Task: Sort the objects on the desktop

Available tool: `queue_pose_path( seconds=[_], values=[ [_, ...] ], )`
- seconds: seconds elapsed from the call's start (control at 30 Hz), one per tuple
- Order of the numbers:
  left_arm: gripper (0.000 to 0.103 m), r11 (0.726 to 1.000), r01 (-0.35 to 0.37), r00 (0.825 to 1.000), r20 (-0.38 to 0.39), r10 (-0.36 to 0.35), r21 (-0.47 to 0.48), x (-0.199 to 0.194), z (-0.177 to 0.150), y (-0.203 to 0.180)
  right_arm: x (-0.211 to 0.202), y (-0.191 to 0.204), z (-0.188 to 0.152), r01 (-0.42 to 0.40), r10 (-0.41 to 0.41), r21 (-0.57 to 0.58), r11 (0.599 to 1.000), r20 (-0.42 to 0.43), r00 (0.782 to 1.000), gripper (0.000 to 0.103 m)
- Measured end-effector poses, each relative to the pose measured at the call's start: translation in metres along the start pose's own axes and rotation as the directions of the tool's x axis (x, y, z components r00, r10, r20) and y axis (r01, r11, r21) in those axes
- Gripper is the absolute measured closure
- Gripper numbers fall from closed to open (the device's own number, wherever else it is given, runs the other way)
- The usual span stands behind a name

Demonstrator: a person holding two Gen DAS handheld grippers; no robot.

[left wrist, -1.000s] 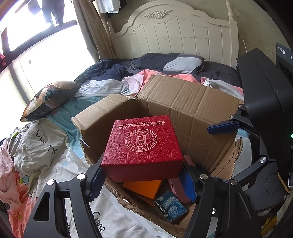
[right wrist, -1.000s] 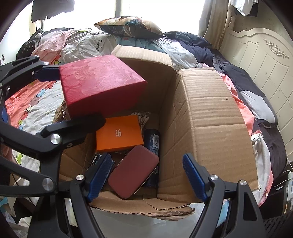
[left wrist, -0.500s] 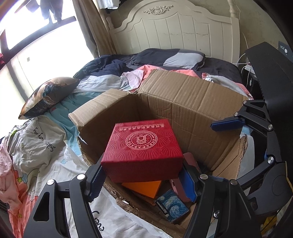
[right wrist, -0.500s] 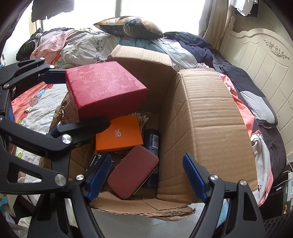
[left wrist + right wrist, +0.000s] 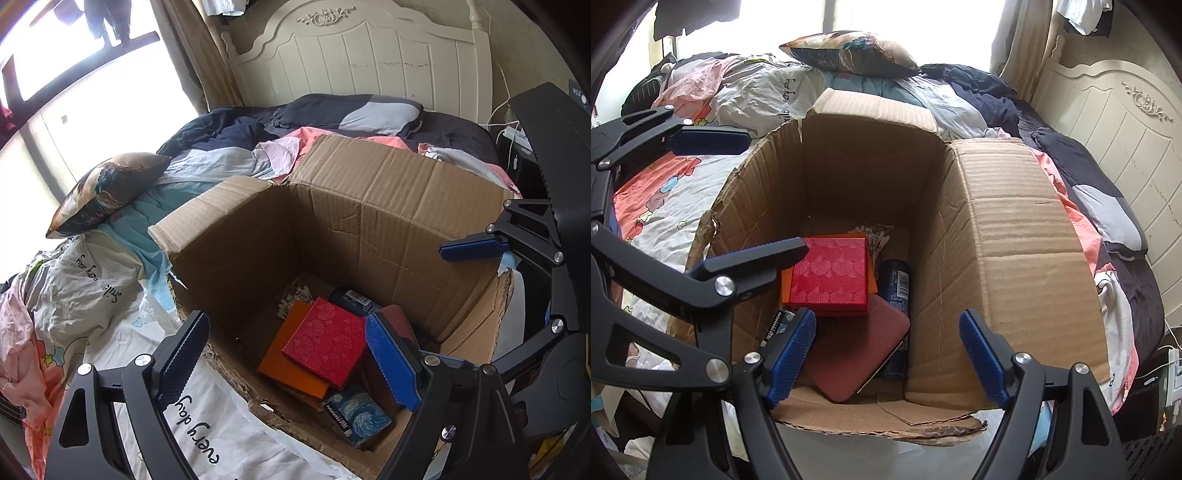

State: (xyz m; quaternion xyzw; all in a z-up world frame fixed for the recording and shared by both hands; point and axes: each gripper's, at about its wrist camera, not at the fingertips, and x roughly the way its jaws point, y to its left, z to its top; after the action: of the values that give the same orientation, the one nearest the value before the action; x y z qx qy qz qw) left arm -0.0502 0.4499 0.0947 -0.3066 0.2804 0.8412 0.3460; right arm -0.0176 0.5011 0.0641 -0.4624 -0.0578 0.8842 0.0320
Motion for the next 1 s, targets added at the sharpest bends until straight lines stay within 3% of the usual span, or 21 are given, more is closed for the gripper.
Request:
queue_pose_path(
  seconds=[0.37, 0.73, 0.93, 1.0],
  values=[
    [0.0, 0.999, -0.037, 0.999, -0.023, 0.037, -0.015, 0.001, -0.004, 0.01, 0.002, 0.005, 0.001, 0.011, -0.011, -0.005, 1.0, -0.008, 1.0, 0.024],
    [0.0, 0.997, -0.048, 0.997, -0.061, 0.044, -0.064, -0.001, -0.016, 0.028, 0.004, 0.009, 0.005, 0.035, -0.034, 0.013, 0.999, -0.035, 0.999, 0.02],
    [0.0, 0.995, -0.073, 0.996, -0.065, 0.069, -0.073, -0.009, -0.025, 0.039, 0.005, 0.014, 0.008, 0.029, -0.028, 0.025, 0.999, -0.041, 0.999, 0.012],
    [0.0, 0.994, -0.083, 0.995, -0.067, 0.077, -0.078, -0.013, -0.028, 0.043, 0.005, 0.016, 0.009, 0.037, -0.035, 0.033, 0.999, -0.044, 0.998, 0.001]
  ],
)
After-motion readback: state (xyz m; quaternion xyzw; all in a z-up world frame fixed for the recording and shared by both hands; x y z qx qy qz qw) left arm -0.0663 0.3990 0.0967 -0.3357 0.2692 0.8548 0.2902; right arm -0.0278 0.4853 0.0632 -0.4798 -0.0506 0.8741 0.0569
